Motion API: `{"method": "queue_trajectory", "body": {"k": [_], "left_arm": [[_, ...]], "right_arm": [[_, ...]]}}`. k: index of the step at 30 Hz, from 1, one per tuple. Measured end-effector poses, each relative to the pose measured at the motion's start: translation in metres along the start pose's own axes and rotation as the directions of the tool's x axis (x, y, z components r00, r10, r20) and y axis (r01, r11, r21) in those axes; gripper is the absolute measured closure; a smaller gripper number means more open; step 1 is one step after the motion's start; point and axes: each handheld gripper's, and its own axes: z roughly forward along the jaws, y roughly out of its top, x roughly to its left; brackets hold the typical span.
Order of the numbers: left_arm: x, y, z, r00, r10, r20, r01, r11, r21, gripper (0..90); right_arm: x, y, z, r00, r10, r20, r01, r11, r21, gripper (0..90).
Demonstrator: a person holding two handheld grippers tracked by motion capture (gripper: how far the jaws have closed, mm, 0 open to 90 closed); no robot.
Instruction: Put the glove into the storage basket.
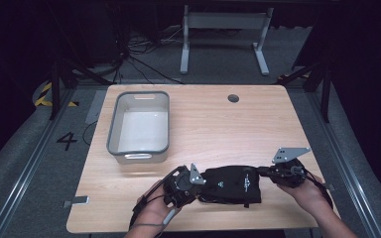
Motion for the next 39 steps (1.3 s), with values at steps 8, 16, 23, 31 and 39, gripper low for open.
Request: {"method": "queue_trajectory", "body": {"k": [8, 16, 23, 31, 39], "left_arm": [[-0.004, 0.001, -0.002, 0.9998, 0.017, 0.012, -0.017, 0.9998, -0.007, 84.1], [-0.008, 0.004, 0.002, 0.9988, 0.041, 0.027, -0.042, 0.9991, 0.005, 83.9], [-0.003, 0.002, 0.018, 0.997, 0.015, 0.076, -0.02, 0.9976, 0.066, 83.5], [0.008, -0.002, 0.03, 0.9861, -0.063, 0.154, 0.042, 0.9902, 0.133, 69.1], [0.018, -0.004, 0.011, 0.9807, -0.129, 0.147, 0.134, 0.9907, -0.024, 61.1]], "right_arm": [[0.0, -0.001, -0.001, 0.9999, 0.001, 0.014, -0.001, 1.0, -0.007, 86.9], [-0.001, -0.006, -0.002, 0.9997, 0.01, 0.022, -0.01, 1.0, -0.012, 86.9], [-0.004, -0.011, 0.008, 0.9996, 0.029, 0.003, -0.029, 0.999, 0.028, 86.5], [-0.009, -0.013, 0.02, 0.9981, 0.062, -0.001, -0.062, 0.997, 0.045, 67.5], [-0.006, -0.011, 0.007, 0.9989, 0.045, 0.013, -0.045, 0.999, -0.009, 72.9]]}}
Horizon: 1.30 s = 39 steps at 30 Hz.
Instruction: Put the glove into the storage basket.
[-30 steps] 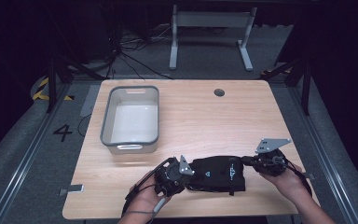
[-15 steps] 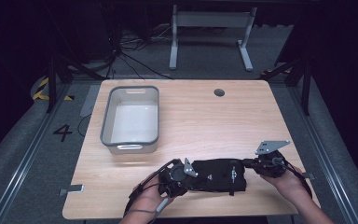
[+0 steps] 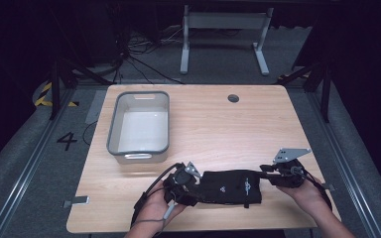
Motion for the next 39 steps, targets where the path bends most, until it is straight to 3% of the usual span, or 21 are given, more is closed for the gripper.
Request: {"method": "queue_trajectory", "body": {"k": [5, 11, 14, 17, 26, 34, 39], "left_arm": [[0.002, 0.002, 0.0, 0.9991, -0.016, -0.04, 0.015, 0.9997, -0.017, 70.7], [0.005, 0.006, 0.001, 0.9991, -0.025, -0.034, 0.023, 0.998, -0.059, 72.2], [0.005, 0.009, 0.004, 0.9993, -0.021, -0.031, 0.019, 0.9979, -0.062, 69.9], [0.004, 0.014, 0.008, 0.9992, -0.007, -0.039, 0.005, 0.9981, -0.062, 60.0], [0.002, 0.03, 0.015, 0.9993, 0.013, -0.036, -0.015, 0.9979, -0.063, 53.1], [0.002, 0.032, 0.02, 0.9992, 0.019, -0.034, -0.021, 0.998, -0.059, 51.2], [-0.004, 0.035, 0.026, 0.9997, 0.021, -0.015, -0.022, 0.9979, -0.061, 51.7]], "right_arm": [[0.002, 0.0, -0.001, 1.0, 0.005, -0.003, -0.005, 1.0, -0.003, 79.2], [0.0, -0.002, -0.004, 0.9997, 0.024, -0.01, -0.024, 1.0, -0.012, 81.4], [-0.005, -0.004, -0.005, 0.9992, 0.039, -0.005, -0.039, 0.999, -0.016, 80.5], [-0.01, -0.007, -0.008, 0.9981, 0.061, 0.005, -0.061, 0.998, -0.024, 79.4], [-0.022, -0.015, -0.017, 0.9931, 0.117, 0.002, -0.117, 0.992, -0.041, 74.2], [-0.014, -0.008, -0.017, 0.9957, 0.078, -0.049, -0.081, 0.995, -0.056, 71.7], [-0.015, -0.009, -0.015, 0.9953, 0.083, -0.048, -0.086, 0.995, -0.049, 70.7]]}}
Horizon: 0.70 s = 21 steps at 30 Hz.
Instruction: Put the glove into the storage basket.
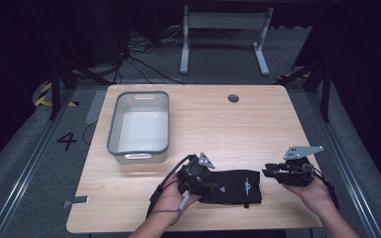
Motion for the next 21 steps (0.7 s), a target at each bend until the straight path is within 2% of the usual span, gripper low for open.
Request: {"method": "queue_trajectory", "body": {"k": [4, 6, 9, 11, 13, 15, 21], "left_arm": [[-0.004, 0.005, 0.006, 0.9996, 0.024, 0.018, -0.024, 0.9997, -0.004, 52.6], [-0.007, 0.009, 0.011, 0.9987, 0.05, 0.002, -0.05, 0.9986, 0.015, 51.7], [-0.008, 0.017, 0.018, 0.9931, 0.117, -0.004, -0.117, 0.9928, 0.028, 47.7], [-0.008, 0.022, 0.024, 0.9932, 0.115, 0.014, -0.116, 0.9917, 0.056, 45.6], [-0.006, 0.027, 0.032, 0.9914, 0.12, 0.052, -0.123, 0.9895, 0.075, 44.0], [-0.005, 0.031, 0.038, 0.9901, 0.128, 0.058, -0.132, 0.9881, 0.079, 40.6], [-0.005, 0.04, 0.057, 0.9814, 0.169, 0.092, -0.179, 0.9771, 0.115, 32.0]], "right_arm": [[-0.001, -0.001, -0.001, 1.0, 0.005, 0.002, -0.005, 1.0, -0.002, 70.5], [-0.002, -0.001, -0.002, 1.0, 0.008, 0.002, -0.008, 1.0, -0.004, 70.0], [-0.004, -0.003, -0.003, 0.9998, 0.018, 0.001, -0.018, 1.0, -0.006, 69.0], [-0.005, -0.004, -0.004, 0.9997, 0.025, -0.002, -0.025, 1.0, -0.009, 68.0], [-0.006, -0.006, -0.005, 0.9995, 0.032, -0.001, -0.032, 0.999, -0.009, 67.5], [-0.007, -0.007, -0.007, 0.999, 0.044, -0.006, -0.044, 0.999, -0.011, 67.3], [-0.006, -0.008, -0.008, 0.9981, 0.057, -0.021, -0.057, 0.998, -0.01, 65.8]]}}
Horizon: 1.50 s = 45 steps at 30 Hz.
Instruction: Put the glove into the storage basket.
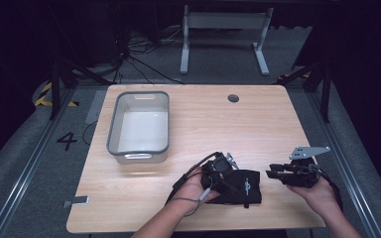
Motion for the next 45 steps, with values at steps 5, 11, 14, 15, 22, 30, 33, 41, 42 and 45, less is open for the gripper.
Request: {"method": "queue_trajectory", "body": {"k": [5, 11, 14, 15, 22, 30, 33, 41, 42, 45], "left_arm": [[-0.003, 0.002, 0.014, 0.9983, 0.054, -0.024, -0.052, 0.9963, 0.068, 25.8], [-0.004, 0.002, 0.024, 0.9971, 0.067, -0.037, -0.062, 0.9912, 0.117, 22.9], [-0.005, 0.002, 0.025, 0.9965, 0.071, -0.043, -0.065, 0.99, 0.125, 22.9], [-0.005, 0.002, 0.026, 0.9964, 0.071, -0.046, -0.064, 0.9898, 0.127, 23.1], [-0.006, 0.003, 0.029, 0.9952, 0.051, -0.083, -0.039, 0.9895, 0.139, 29.3], [-0.004, 0.006, 0.028, 0.9926, 0.056, -0.108, -0.038, 0.9862, 0.161, 45.3], [-0.007, 0.009, 0.028, 0.9923, 0.072, -0.101, -0.054, 0.9825, 0.178, 52.4], [-0.008, 0.011, 0.026, 0.995, 0.064, -0.076, -0.049, 0.9801, 0.193, 66.1], [-0.007, 0.012, 0.026, 0.9966, 0.053, -0.064, -0.04, 0.981, 0.19, 66.8], [-0.003, 0.013, 0.02, 0.999, 0.023, -0.039, -0.015, 0.98, 0.199, 67.5]], "right_arm": [[0.001, -0.001, 0.0, 1.0, 0.001, -0.005, -0.001, 1.0, -0.002, 64.7], [0.002, -0.002, 0.0, 0.9998, -0.002, -0.018, 0.002, 1.0, -0.002, 63.0], [0.002, -0.002, 0.0, 0.9997, 0.004, -0.024, -0.004, 1.0, -0.004, 62.3], [0.001, -0.002, 0.001, 0.9995, 0.006, -0.031, -0.006, 1.0, -0.004, 61.6], [0.001, -0.002, 0.0, 0.9982, 0.022, -0.055, -0.022, 1.0, -0.011, 61.0], [0.0, -0.001, -0.001, 0.9965, 0.041, -0.073, -0.043, 0.999, -0.027, 60.6], [0.0, -0.001, -0.001, 0.9965, 0.04, -0.073, -0.042, 0.999, -0.029, 60.6], [-0.001, -0.002, -0.003, 0.9964, 0.047, -0.07, -0.049, 0.998, -0.036, 60.9], [-0.001, -0.002, -0.003, 0.9965, 0.047, -0.07, -0.049, 0.998, -0.036, 60.9], [-0.002, -0.003, -0.003, 0.9962, 0.051, -0.071, -0.054, 0.998, -0.037, 61.0]]}}
